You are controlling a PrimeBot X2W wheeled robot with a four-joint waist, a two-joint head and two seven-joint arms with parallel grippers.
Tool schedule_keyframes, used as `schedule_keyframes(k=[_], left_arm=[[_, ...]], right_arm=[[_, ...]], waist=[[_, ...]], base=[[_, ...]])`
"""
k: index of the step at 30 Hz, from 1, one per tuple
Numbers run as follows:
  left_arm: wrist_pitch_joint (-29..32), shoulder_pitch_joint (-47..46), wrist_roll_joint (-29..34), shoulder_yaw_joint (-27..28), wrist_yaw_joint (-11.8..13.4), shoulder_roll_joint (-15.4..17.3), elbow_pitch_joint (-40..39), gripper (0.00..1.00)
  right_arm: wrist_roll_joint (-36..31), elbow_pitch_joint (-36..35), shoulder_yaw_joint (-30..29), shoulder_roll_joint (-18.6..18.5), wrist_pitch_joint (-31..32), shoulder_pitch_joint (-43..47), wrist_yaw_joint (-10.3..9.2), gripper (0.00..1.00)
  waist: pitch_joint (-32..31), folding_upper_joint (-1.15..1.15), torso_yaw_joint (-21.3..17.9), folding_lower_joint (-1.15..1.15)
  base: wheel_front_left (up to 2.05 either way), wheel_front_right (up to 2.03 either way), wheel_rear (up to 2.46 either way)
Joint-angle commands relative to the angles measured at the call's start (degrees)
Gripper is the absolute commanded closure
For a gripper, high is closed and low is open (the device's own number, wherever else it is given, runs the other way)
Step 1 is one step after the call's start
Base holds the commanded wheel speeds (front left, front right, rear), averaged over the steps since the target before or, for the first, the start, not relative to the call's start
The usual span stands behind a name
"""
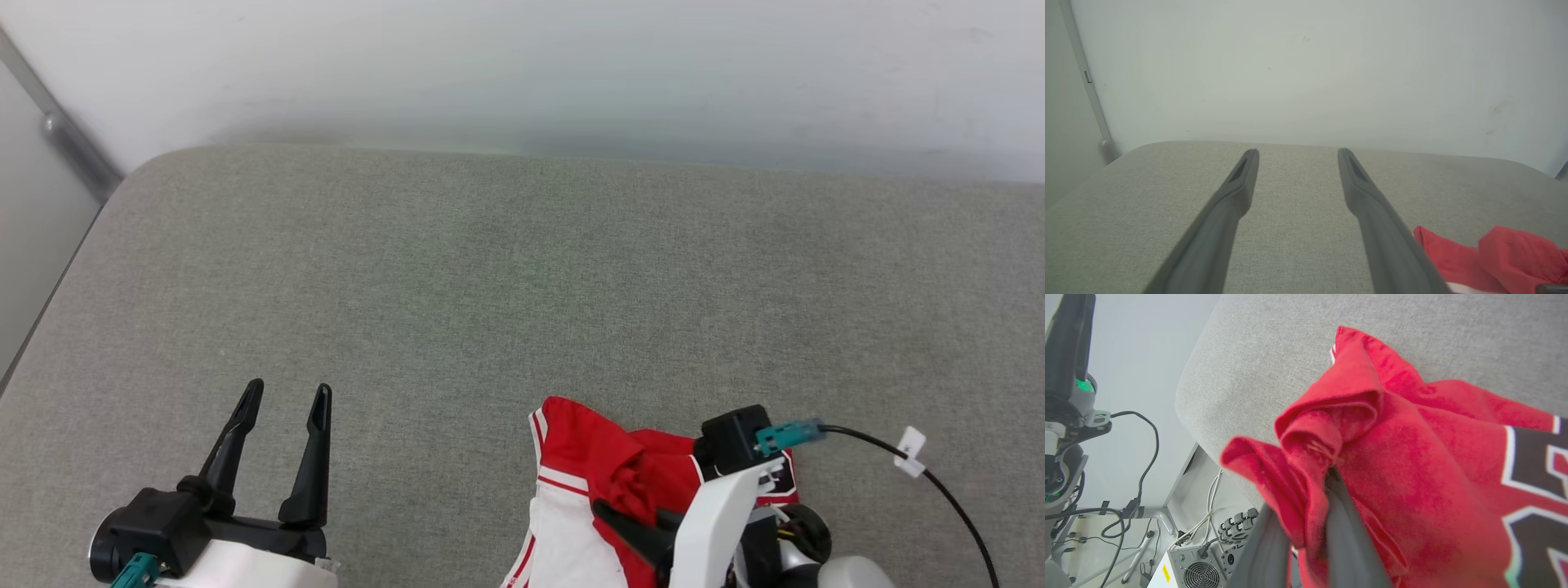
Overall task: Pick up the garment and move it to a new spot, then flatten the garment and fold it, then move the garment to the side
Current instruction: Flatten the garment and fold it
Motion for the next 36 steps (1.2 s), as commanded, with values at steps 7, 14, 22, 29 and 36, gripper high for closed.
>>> schedule_keyframes(k=[7,14,22,29,36], left_arm=[[-0.3,0.7,0.1,0.0,-0.1,0.5,0.7,0.00],[-0.3,0.7,-0.2,0.7,-0.1,1.1,0.5,0.00],[-0.3,0.9,-0.1,1.0,-0.1,0.6,-0.2,0.00],[-0.3,0.1,-0.4,0.5,-0.1,0.0,-0.2,0.00],[-0.3,-0.6,-0.7,0.8,-0.1,-0.1,-1.0,0.00]], right_arm=[[4.3,1.7,6.3,0.2,-3.8,-2.1,-0.02,0.00],[4.7,0.1,6.2,0.2,-5.1,-4.6,-0.02,0.00],[-6.1,-3.4,-1.0,-3.5,-9.7,-9.8,-0.02,0.00],[-20.2,-3.1,-6.3,-12.0,-22.5,-11.3,-0.02,0.00],[-25.7,-3.6,-14.2,-11.1,-33.9,-5.6,-0.02,0.00]], waist=[[-0.8,0.00,-1.0,0.00],[-1.7,0.00,-3.4,0.00],[-1.8,0.00,-6.5,0.00],[-1.6,0.00,-8.0,0.00],[-1.3,0.00,-8.7,0.00]], base=[[0.00,0.00,0.00],[0.00,0.00,0.00],[0.00,0.00,0.00],[0.00,0.00,0.00],[0.00,0.00,0.00]])
